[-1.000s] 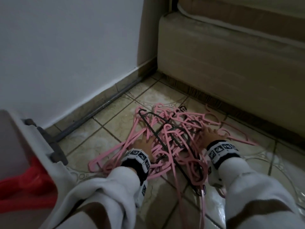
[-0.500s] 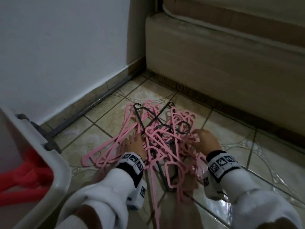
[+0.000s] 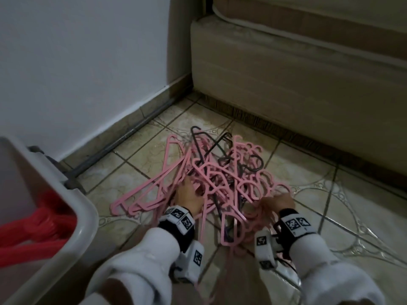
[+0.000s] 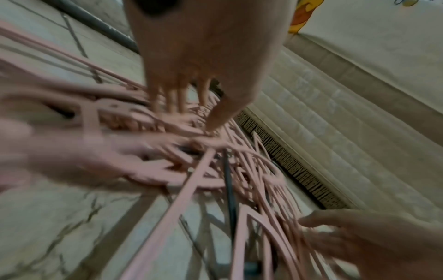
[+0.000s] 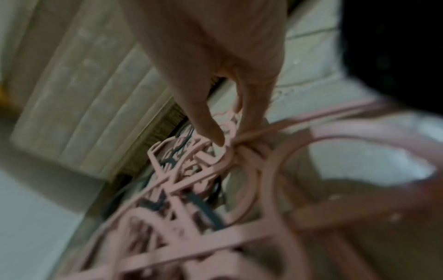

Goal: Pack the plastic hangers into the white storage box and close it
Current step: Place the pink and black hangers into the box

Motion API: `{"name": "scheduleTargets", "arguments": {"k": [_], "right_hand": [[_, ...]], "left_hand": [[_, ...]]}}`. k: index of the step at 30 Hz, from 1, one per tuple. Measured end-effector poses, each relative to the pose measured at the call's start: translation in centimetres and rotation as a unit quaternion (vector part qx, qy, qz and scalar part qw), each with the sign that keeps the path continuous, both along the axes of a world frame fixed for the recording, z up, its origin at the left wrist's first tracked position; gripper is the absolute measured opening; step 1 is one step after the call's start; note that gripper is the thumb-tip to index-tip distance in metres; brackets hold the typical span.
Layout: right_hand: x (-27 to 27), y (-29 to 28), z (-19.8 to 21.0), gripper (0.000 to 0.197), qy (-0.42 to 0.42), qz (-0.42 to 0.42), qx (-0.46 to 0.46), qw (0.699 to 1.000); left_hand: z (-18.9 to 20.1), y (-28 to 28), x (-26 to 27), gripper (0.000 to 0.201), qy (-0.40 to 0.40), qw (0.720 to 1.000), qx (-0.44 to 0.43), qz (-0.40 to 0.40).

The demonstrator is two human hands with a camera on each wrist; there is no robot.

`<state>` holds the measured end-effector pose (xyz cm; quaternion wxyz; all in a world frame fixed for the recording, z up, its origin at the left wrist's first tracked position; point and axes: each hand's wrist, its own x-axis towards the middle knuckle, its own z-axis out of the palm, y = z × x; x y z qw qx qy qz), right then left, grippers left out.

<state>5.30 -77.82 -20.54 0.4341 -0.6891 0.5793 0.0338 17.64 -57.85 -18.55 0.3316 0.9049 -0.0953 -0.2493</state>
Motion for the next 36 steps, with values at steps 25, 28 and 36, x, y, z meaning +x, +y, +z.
{"name": "scheduleTargets", "arguments": {"k": [25, 28, 36], "right_hand": [[1.6, 3.3, 3.4, 0.061, -0.135, 0.122, -0.074, 0.980], [2.0, 2.5, 5.3, 0.068, -0.149, 0.159, -0.120, 0.968], [2.0, 0.8, 16.0, 0.064, -0.311, 0.169, -0.176, 0.919]], "left_hand": [[-1.4, -3.2, -3.3, 0.039, 0.113, 0.982, -0.142, -0.051], [0.3, -4.0, -2.8, 0.032, 0.117, 0.974, -0.193, -0.028], [11.8, -5.8, -1.7, 0.028, 0.048, 0.946, -0.315, -0.063]]}}
